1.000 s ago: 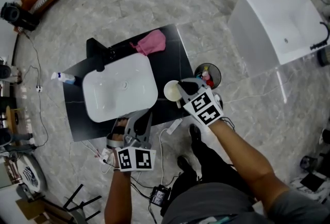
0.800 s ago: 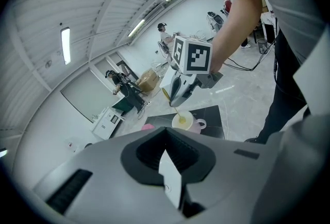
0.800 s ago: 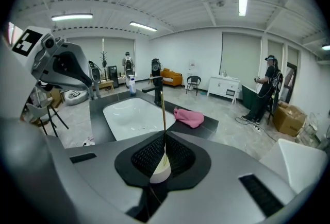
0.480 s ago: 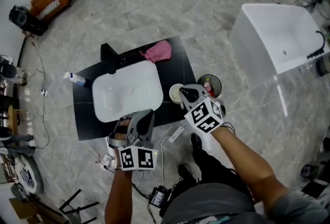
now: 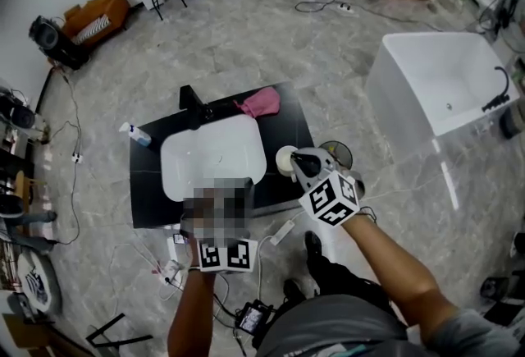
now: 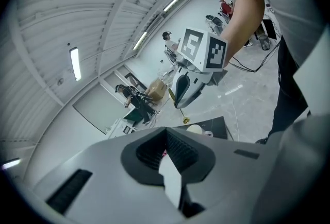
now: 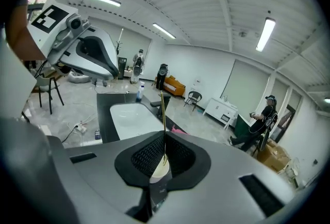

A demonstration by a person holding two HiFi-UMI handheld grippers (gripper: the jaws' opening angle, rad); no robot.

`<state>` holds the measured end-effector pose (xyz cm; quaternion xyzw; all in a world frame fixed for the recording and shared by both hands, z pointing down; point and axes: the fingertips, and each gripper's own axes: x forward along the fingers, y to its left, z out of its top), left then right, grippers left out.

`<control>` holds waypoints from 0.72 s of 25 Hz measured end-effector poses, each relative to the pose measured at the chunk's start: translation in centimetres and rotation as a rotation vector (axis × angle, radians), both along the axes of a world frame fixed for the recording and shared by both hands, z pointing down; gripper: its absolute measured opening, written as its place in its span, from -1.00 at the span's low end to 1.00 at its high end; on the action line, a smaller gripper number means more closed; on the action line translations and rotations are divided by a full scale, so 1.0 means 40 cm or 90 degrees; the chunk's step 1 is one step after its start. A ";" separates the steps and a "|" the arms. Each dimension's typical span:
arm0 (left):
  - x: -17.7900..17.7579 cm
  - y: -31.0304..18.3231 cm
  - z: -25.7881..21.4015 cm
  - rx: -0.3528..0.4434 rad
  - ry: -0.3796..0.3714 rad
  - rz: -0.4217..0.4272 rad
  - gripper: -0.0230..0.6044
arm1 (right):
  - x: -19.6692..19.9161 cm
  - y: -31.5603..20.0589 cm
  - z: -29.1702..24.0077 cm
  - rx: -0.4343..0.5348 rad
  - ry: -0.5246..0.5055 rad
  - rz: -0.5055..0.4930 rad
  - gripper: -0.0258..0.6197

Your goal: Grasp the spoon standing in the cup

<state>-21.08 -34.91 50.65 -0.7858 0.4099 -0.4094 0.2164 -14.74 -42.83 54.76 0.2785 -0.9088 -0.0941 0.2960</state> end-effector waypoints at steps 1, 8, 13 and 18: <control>0.002 0.005 -0.013 0.004 0.002 0.001 -0.92 | 0.001 0.008 -0.018 0.009 0.002 -0.003 -0.82; 0.011 0.046 -0.090 0.036 0.012 0.005 -0.92 | 0.010 0.079 -0.129 0.072 0.025 -0.024 -0.82; 0.019 0.084 -0.133 0.057 0.012 0.012 -0.92 | 0.013 0.141 -0.198 0.114 0.049 -0.044 -0.82; 0.027 0.122 -0.169 0.078 0.007 0.017 -0.92 | 0.021 0.199 -0.256 0.156 0.073 -0.063 -0.82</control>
